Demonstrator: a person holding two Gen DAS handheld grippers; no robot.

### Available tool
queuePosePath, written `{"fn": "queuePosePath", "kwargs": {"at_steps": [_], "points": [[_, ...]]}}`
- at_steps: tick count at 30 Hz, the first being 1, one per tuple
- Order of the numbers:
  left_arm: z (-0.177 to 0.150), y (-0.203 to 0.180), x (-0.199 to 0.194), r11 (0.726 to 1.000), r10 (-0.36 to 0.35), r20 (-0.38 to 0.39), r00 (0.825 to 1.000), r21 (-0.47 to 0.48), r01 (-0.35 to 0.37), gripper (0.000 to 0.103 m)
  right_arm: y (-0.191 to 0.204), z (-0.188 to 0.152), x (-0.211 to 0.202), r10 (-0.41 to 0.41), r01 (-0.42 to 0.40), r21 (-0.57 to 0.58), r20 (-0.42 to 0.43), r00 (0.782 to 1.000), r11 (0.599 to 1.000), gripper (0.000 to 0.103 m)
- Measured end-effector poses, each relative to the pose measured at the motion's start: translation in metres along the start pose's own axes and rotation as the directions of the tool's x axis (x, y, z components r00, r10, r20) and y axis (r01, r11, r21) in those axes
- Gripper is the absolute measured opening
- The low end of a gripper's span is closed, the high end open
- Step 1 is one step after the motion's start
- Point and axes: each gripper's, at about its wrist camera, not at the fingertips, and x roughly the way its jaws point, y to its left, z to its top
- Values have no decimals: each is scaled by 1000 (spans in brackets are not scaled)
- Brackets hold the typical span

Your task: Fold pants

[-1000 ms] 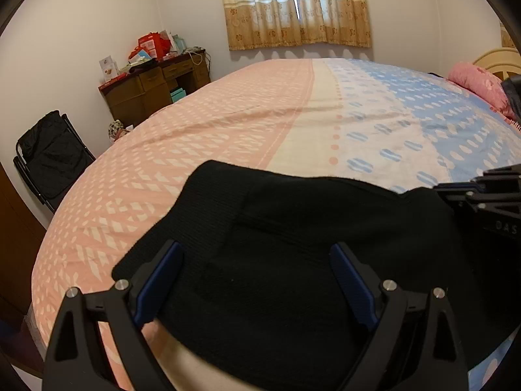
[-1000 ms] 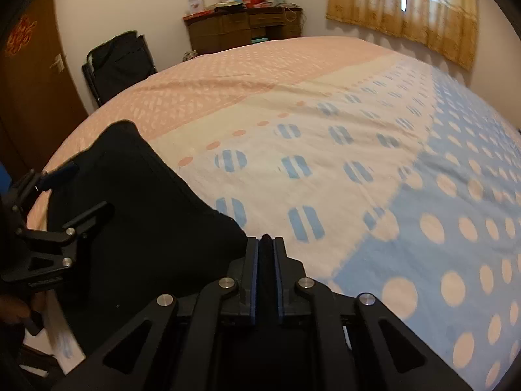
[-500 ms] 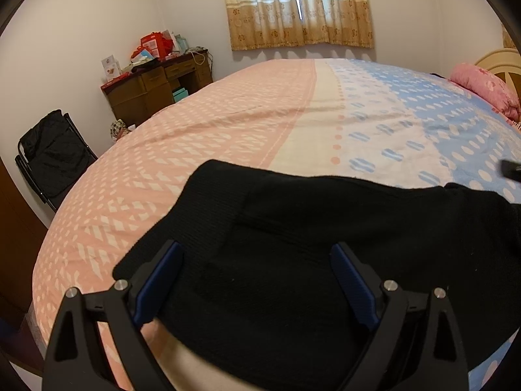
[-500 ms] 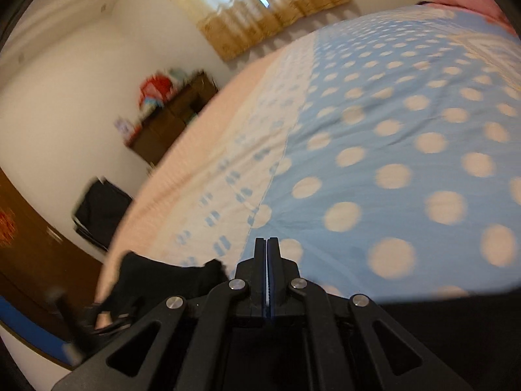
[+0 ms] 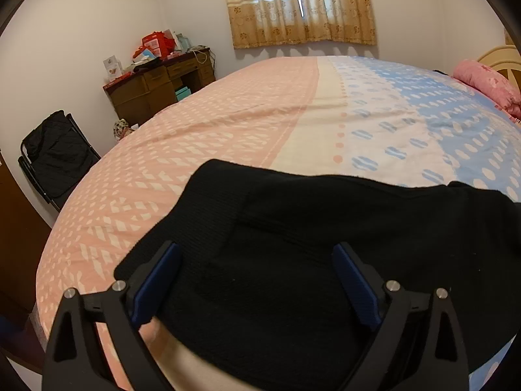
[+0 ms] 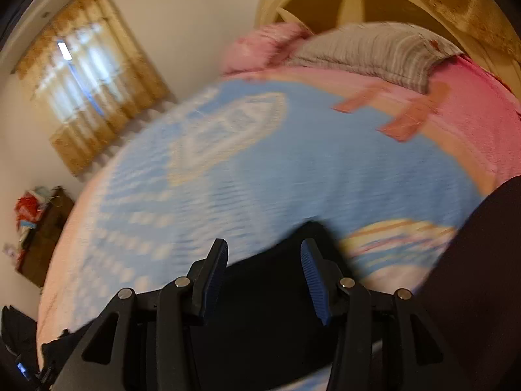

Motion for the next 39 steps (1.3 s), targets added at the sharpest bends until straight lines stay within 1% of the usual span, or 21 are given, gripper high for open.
{"fn": "queuePosePath", "kwargs": {"at_steps": [2, 6, 7, 8, 11, 13, 15, 16, 18, 19, 20, 22, 23, 25, 26, 28, 29, 32, 35, 38, 39], "points": [[0, 0, 0, 1000, 2, -1, 1000, -1, -2, 98, -21, 8, 17, -39, 41, 24, -60, 997, 999, 49], [0, -1, 0, 1000, 13, -3, 1000, -4, -13, 99, -34, 1, 43, -24, 30, 29, -182, 983, 999, 49], [0, -1, 0, 1000, 15, -3, 1000, -4, -15, 99, -38, -3, 43, -22, 28, 25, -195, 980, 999, 49], [0, -1, 0, 1000, 18, -5, 1000, -4, -18, 100, -39, -7, 40, -25, 26, 2, -175, 984, 1000, 49], [0, -1, 2, 1000, 27, -12, 1000, -4, -27, 101, -31, -20, 38, -54, 38, -92, -169, 984, 995, 50], [1, -3, 2, 999, 33, -13, 999, -4, -33, 102, -24, -25, 41, -84, 49, -184, -186, 979, 982, 50], [0, -3, 1, 999, 36, -12, 999, -4, -36, 102, -24, -25, 41, -85, 40, -219, -197, 977, 975, 49], [0, -3, 1, 999, 36, -11, 999, -5, -36, 102, -26, -24, 40, -71, 27, -209, -208, 976, 978, 46], [0, -3, 1, 999, 36, -11, 999, -5, -36, 102, -28, -27, 38, -39, -9, -201, -232, 972, 979, 24], [0, -3, 1, 999, 35, -11, 999, -5, -35, 102, -29, -27, 36, -2, -46, -180, -254, 967, 983, 12], [0, -3, 1, 999, 35, -11, 999, -5, -35, 102, -30, -27, 32, 21, -62, -152, -260, 965, 986, 12], [0, -4, 1, 999, 34, -12, 999, -5, -34, 102, -25, -22, 18, 37, -66, -121, -225, 974, 990, 12], [0, -4, 2, 999, 32, -11, 999, -6, -32, 102, -22, -18, 5, 74, -92, -84, -198, 977, 992, 12], [0, -4, 1, 1000, 26, -9, 1000, -9, -26, 102, -12, -16, -16, 157, -164, -34, -163, 974, 986, 12], [0, -4, 1, 1000, 23, -8, 1000, -10, -23, 102, 0, -14, -28, 205, -211, -26, -147, 968, 977, 12], [0, -3, 0, 1000, 21, -8, 1000, -11, -21, 102, 33, -17, -49, 290, -300, -52, -143, 946, 953, 12], [0, -3, 0, 1000, 21, -7, 1000, -11, -21, 102, 58, -22, -59, 342, -357, -79, -158, 926, 931, 12], [-1, -2, -1, 1000, 16, -6, 1000, -13, -16, 102, 120, -44, -69, 437, -473, -143, -224, 871, 869, 12], [-1, 0, -2, 1000, 5, -1, 1000, -17, -5, 102, 192, -82, -60, 484, -555, -215, -307, 820, 804, 12], [0, 0, -2, 1000, 1, 0, 1000, -18, -1, 102, 246, -122, -35, 509, -614, -230, -386, 770, 755, 12], [0, 0, -2, 1000, 0, 0, 1000, -19, 0, 102, 262, -135, -25, 505, -622, -236, -408, 761, 747, 12]]}}
